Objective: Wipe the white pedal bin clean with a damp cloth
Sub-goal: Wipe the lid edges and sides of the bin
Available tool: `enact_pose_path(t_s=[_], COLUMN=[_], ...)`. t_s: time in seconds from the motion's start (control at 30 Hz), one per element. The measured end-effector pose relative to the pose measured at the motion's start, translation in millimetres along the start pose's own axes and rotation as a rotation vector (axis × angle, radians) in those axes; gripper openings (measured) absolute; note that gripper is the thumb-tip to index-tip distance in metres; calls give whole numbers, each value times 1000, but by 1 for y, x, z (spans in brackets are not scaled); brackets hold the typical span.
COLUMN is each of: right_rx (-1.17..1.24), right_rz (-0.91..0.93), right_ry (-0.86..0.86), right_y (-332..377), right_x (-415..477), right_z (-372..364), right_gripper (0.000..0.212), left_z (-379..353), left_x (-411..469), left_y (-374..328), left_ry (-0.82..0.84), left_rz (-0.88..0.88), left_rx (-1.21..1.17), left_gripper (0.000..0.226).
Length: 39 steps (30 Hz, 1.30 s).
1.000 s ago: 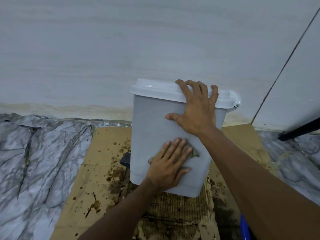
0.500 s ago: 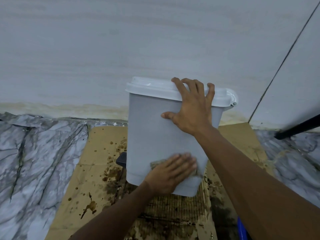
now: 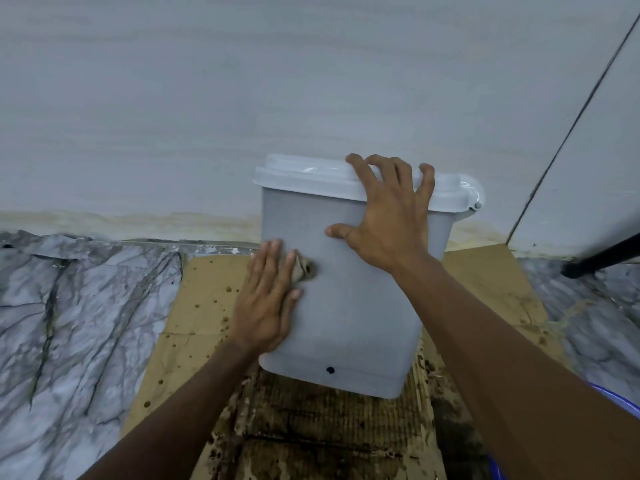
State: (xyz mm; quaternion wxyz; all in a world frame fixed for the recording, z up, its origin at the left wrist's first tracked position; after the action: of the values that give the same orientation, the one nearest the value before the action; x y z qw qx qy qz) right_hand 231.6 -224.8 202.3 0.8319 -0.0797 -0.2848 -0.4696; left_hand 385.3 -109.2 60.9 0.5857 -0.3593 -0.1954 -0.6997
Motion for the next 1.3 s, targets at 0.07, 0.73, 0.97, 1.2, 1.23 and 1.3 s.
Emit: enact_pose_path(t_s=[0.07, 0.73, 0.97, 1.2, 1.23, 1.3], right_rx=[-5, 96, 80, 75, 79, 92], right_rz=[3, -11, 7, 12, 14, 15], right_ry=[6, -23, -12, -6, -9, -20], right_y=[1, 2, 2, 12, 14, 22], right_x=[-1, -5, -7, -27, -34, -48], right_z=[1, 8, 9, 21, 24, 33], right_gripper=[102, 55, 55, 54, 54, 54], left_z=[6, -15, -37, 46, 62, 98], left_x=[20, 45, -2, -10, -14, -9], left_y=[-7, -68, -89, -10, -1, 6], left_ry=[-132, -253, 8, -405, -517, -687], left_rz=[205, 84, -324, 596, 808, 1030], left_rx=[-47, -75, 59, -187, -261, -325], left_gripper=[61, 51, 50, 55, 51, 47])
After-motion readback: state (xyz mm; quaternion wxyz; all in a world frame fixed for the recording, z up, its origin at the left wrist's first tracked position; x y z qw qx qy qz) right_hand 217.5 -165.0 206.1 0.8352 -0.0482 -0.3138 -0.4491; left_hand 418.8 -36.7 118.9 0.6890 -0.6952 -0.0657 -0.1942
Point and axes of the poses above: each hand's wrist, its own x-axis towards the middle knuckle, its own z-axis out of the back of the hand, y = z × x, the point moved 8 cm from there along x, towards the middle knuckle, and after that the axes turned 1 degree about -x, right-handed, at the moved point
